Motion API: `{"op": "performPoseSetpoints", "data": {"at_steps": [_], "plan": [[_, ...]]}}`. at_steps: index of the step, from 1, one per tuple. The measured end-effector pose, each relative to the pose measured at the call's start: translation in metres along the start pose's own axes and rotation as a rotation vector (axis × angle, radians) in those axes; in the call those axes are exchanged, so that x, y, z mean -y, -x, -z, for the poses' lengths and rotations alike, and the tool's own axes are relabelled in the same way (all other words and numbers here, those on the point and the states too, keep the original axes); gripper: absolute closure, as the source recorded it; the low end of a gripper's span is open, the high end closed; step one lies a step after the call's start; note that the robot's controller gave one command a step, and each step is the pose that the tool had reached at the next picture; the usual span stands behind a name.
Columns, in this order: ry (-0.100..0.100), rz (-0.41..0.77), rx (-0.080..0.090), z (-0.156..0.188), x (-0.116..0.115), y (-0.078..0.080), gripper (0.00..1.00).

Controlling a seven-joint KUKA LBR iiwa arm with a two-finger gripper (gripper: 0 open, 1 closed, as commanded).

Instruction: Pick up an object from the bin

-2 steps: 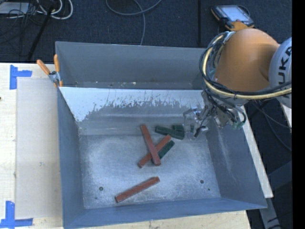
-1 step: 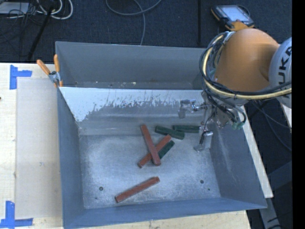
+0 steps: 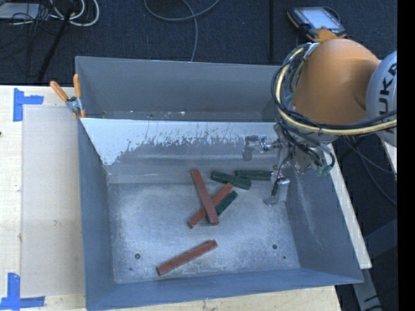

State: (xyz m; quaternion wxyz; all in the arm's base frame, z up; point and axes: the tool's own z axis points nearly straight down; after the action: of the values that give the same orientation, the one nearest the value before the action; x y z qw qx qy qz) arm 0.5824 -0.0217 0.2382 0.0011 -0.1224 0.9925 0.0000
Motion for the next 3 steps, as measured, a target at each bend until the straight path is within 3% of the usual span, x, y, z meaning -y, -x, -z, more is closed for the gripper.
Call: {"op": "performPoseSetpoints", "data": {"at_steps": [1, 2, 3], "plan": [[-0.003, 0.006, 0.007, -0.007, -0.002, 0.003, 0.0], [0.0, -0.032, 0.003, -0.07, -0.001, 0.004, 0.0], [-0.001, -0.021, 0.002, -0.129, -0.022, 0.024, 0.0]]}}
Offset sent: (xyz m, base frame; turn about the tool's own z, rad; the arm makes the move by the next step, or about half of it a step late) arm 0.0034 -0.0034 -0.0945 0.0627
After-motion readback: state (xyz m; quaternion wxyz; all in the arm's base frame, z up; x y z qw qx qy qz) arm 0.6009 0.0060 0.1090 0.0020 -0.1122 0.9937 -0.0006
